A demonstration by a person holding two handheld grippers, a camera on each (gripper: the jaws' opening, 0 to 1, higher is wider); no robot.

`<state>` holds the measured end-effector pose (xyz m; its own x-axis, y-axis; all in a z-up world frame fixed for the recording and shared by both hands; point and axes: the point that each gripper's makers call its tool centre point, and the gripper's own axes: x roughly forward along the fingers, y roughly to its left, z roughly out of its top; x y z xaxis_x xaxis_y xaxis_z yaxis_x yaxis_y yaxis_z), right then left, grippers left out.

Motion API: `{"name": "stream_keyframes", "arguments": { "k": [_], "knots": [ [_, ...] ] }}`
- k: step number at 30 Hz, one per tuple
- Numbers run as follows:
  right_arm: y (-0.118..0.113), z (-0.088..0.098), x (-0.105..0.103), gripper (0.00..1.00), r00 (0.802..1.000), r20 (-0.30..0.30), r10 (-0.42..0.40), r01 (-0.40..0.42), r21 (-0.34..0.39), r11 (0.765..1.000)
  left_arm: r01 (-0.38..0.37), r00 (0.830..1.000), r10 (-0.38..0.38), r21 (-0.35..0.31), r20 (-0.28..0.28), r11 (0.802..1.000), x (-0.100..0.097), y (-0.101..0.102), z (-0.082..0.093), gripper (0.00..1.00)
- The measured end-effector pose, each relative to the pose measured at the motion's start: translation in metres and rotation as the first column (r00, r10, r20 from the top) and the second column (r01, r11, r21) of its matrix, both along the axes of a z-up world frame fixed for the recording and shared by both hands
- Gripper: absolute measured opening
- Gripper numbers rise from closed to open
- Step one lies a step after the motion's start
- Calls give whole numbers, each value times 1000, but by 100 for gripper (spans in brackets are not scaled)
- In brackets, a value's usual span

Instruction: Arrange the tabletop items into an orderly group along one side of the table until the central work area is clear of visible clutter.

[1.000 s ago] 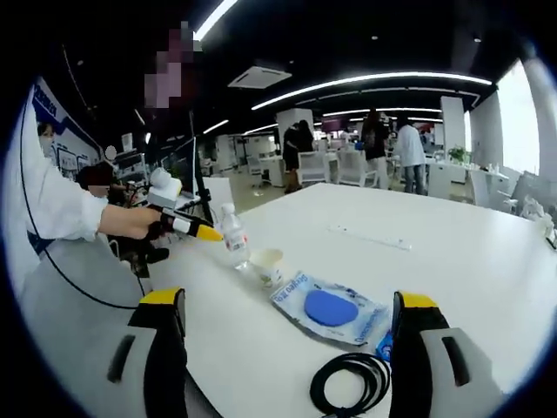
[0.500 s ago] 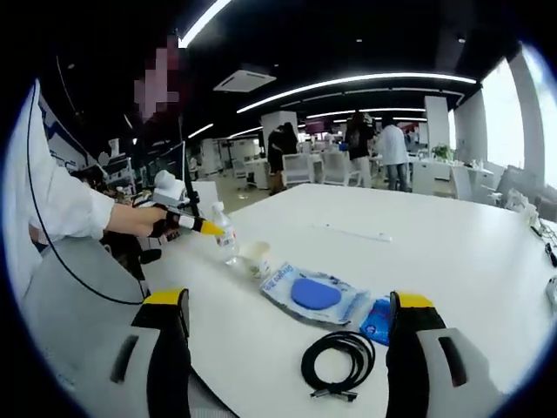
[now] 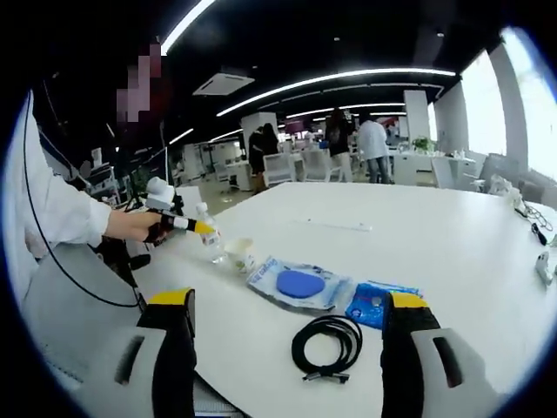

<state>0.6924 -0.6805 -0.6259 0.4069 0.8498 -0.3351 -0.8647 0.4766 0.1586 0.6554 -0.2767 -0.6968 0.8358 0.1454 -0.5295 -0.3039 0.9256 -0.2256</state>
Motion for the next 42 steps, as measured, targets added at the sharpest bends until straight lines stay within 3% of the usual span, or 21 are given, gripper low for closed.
{"name": "stream_keyframes", "arguments": {
  "k": [6,9,12,16,21,23,26,34,42],
  "knots": [
    [-18,-4,-6,85,998,-16,-56,56,7,998,-13,1000,12,26,27,1000,6,10,5,85],
    [-28,3,-5,85,991,-37,-131,133,62,989,-30,998,27,54,53,998,9,16,11,76],
    [-40,3,-4,85,987,-39,-159,161,64,985,-40,997,36,59,72,997,12,19,13,69],
    [-61,3,5,83,973,-40,-229,231,62,971,-46,995,38,89,88,995,14,24,16,62],
    [-92,12,21,82,955,-1,-295,295,53,954,-61,994,52,94,97,994,12,29,17,46],
    [-100,15,25,81,947,-4,-320,320,65,945,-68,992,56,97,115,993,12,30,20,37],
    [-110,12,28,80,935,-27,-355,356,80,931,-79,990,65,111,125,991,12,32,20,33],
    [-102,-12,16,78,945,-40,-324,325,6,946,-78,990,63,120,126,990,10,31,24,29],
    [-91,-9,18,77,954,-34,-297,297,-2,955,-90,986,79,65,148,994,16,22,28,28]
  ]
}}
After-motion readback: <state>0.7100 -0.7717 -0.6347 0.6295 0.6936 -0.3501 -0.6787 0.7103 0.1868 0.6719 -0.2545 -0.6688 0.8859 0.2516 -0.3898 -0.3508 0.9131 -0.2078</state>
